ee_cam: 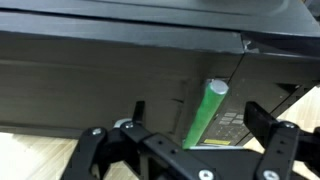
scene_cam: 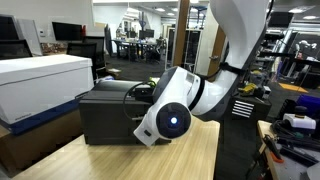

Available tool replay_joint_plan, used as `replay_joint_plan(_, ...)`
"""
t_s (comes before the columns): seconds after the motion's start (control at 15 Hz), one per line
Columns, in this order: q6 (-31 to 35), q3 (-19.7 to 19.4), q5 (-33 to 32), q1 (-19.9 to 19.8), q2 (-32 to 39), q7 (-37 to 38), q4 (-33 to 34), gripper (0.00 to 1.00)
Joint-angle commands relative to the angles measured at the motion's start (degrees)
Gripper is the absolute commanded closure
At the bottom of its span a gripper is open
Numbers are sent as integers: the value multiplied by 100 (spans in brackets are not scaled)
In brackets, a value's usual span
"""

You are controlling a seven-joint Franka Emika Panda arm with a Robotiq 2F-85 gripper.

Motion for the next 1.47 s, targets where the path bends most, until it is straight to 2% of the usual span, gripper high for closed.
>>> replay_joint_plan(0.0,-414,-81,22,32,275,77,230,0)
replay_joint_plan(0.07,-431,-78,20,5,313,71,263,7)
replay_joint_plan(0.13,-363,-61,42,-39,324,46,287,26)
replay_joint_plan(0.27,-181,-19,104,-106,269,28,231,48)
replay_joint_plan(0.8,-284,4,-73,0,141,386,5,100)
replay_joint_plan(0.93,-373,2,-33,26,138,534,-12,94)
replay_joint_plan(1.27,-535,148,331,141,-145,263,-573,94)
replay_joint_plan(1.4,-549,172,381,148,-131,192,-584,94)
